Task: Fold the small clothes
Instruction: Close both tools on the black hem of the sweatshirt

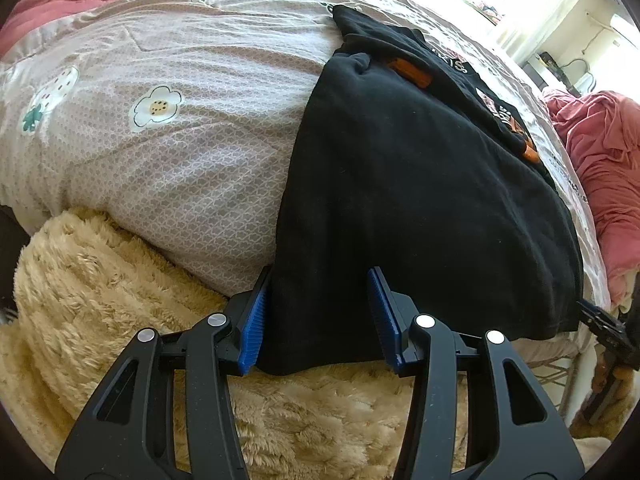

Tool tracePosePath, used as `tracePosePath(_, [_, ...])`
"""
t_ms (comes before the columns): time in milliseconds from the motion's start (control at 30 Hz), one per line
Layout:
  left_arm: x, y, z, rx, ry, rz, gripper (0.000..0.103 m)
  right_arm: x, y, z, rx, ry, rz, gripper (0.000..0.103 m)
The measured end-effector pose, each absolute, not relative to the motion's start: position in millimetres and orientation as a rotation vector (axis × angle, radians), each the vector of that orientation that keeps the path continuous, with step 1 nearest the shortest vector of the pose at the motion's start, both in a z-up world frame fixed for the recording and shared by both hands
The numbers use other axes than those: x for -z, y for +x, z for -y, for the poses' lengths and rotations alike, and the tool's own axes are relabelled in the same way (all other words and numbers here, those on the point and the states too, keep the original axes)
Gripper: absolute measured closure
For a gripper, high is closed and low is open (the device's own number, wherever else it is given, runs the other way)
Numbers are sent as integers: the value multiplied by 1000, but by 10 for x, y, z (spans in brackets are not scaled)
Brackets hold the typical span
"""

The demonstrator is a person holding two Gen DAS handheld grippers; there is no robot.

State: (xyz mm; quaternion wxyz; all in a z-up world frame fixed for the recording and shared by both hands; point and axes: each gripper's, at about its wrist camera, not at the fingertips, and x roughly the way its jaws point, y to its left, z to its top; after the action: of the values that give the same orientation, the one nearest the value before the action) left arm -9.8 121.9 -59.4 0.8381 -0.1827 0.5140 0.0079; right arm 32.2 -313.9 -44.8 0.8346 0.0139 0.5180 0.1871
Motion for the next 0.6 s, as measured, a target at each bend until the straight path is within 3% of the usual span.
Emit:
tracePosePath(100, [605,-117,-1266,-14,-412,-1087,64,429,314,3129,-410,4,-1057,68])
tracePosePath(167, [613,-119,-1284,-13,-423,-1089,64,401,316,3116,-426,-22,-1036,89])
tracePosePath(200, [610,-123,-1290,-14,-428,-1089,65,381,314,3116,-435,-27,-1025,92])
tracePosePath(333, [572,-134,-1281,-15,-424,-1090,79,261,315,3099,-465,-23,-986,94])
tracePosePath(400, [513,-157,-1258,-22,-411,-1077,96,192,322,3108,-483,-5,-966,94])
tracePosePath(433, [483,-163,-1244,-23,-411,-1066,99,136,331,3114,-491,4,-946,95])
tracePosePath(600, [207,-202,-1270,4,-443,-987,101,-113,386,3211,-506,43,-850,95])
